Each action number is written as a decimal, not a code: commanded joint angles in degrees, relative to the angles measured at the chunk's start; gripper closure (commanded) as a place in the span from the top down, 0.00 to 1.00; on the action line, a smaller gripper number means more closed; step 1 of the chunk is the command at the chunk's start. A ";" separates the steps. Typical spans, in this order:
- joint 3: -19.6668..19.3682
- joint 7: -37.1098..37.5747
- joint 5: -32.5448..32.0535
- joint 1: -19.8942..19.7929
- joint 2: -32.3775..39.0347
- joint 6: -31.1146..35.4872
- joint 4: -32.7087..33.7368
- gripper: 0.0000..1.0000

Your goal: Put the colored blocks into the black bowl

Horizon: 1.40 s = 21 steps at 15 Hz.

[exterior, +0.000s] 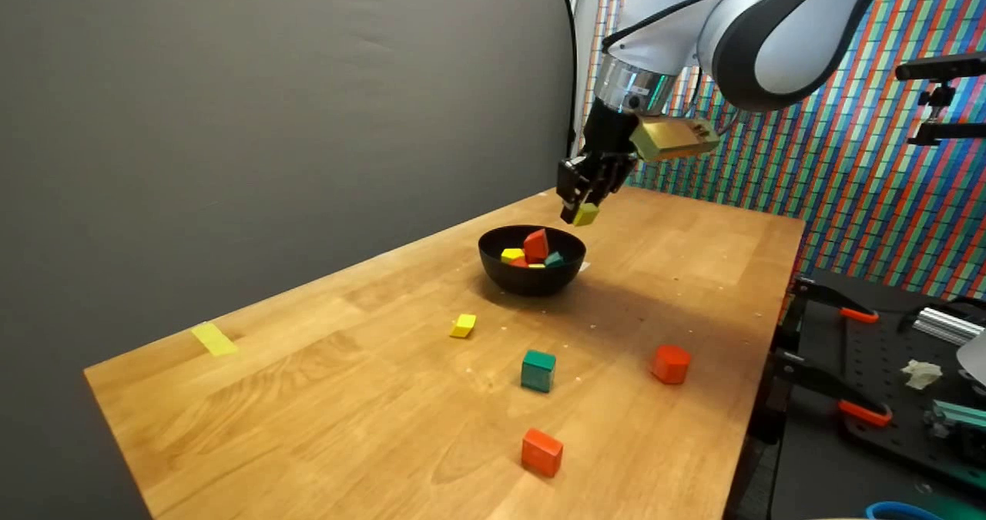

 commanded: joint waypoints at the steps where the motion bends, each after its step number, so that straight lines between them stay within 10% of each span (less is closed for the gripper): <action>1: 0.41 1.31 -0.41 0.62 8.79 3.12 9.33 0.19; 6: 6.98 -2.04 4.66 -2.13 17.01 1.33 18.41 0.19; 7: 8.05 -2.58 4.97 -2.73 17.91 0.50 19.51 0.29; 8: 8.38 -2.66 4.67 -2.77 18.64 -0.47 20.55 0.69; 13: 4.35 -1.36 0.02 1.33 15.72 -1.57 19.36 0.98; 21: 15.20 -10.02 1.97 -0.89 14.79 -3.67 20.44 0.99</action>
